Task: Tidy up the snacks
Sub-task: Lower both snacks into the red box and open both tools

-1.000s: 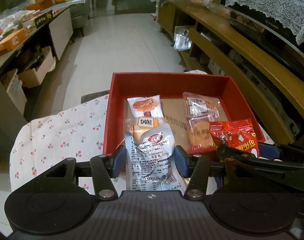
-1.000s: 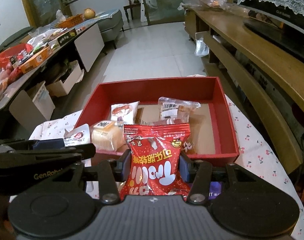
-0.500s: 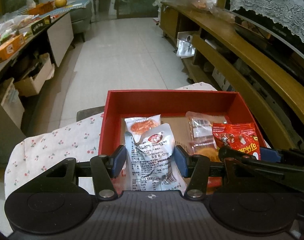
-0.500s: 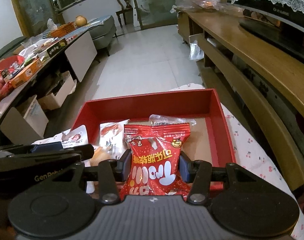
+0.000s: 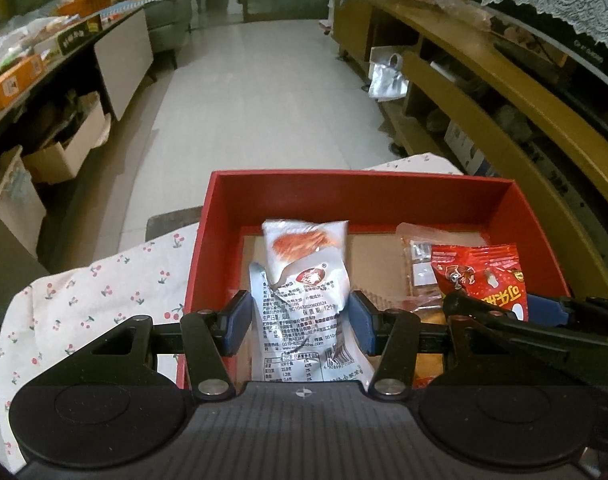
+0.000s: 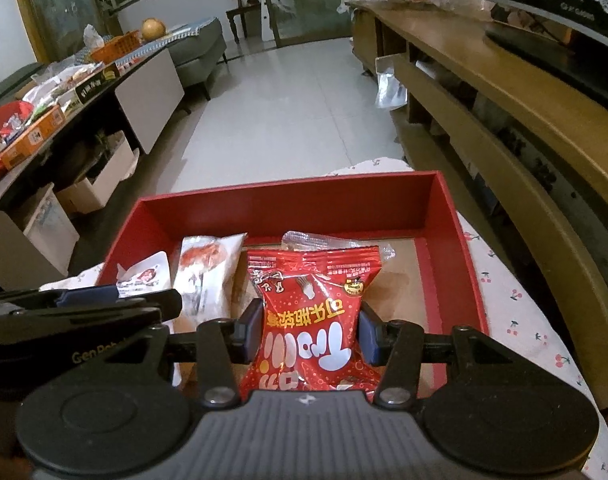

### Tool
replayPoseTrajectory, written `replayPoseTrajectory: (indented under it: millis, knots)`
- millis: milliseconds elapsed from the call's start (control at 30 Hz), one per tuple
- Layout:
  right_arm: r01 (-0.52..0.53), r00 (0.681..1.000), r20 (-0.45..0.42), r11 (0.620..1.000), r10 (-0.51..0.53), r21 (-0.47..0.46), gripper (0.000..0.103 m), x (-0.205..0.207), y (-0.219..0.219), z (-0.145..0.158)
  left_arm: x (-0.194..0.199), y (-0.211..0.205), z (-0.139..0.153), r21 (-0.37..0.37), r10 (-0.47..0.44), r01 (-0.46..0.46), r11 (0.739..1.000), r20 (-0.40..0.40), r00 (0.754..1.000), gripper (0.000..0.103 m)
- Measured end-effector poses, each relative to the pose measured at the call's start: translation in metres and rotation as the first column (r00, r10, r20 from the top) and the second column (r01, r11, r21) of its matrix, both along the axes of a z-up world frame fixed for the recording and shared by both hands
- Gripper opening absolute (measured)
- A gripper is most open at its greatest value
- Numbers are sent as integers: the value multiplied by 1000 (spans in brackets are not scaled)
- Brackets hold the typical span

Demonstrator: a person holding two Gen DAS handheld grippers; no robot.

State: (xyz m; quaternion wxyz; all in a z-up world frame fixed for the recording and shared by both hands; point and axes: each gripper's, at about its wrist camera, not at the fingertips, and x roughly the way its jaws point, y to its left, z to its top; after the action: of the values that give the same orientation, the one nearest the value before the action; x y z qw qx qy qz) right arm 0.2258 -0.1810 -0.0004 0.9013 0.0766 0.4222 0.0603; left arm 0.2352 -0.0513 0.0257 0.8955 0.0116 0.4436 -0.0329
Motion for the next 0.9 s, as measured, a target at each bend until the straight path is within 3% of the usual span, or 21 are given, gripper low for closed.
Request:
replayPoseTrajectory:
  millis: [467, 600, 900]
  knots:
    - [22, 1000, -1, 1000, -22, -1, 76, 8, -2, -9, 2, 4, -3, -15, 13, -13, 1000, -17, 1000, 64]
    - [28, 1000, -1, 999, -28, -24, 76, 9, -3, -10, 1, 4, -1, -22, 13, -13, 1000, -9, 1000, 72]
    - [30, 999, 19, 999, -30, -17, 77, 6, -7, -2, -4, 7, 6, -49, 16, -15, 999, 9, 1000, 80]
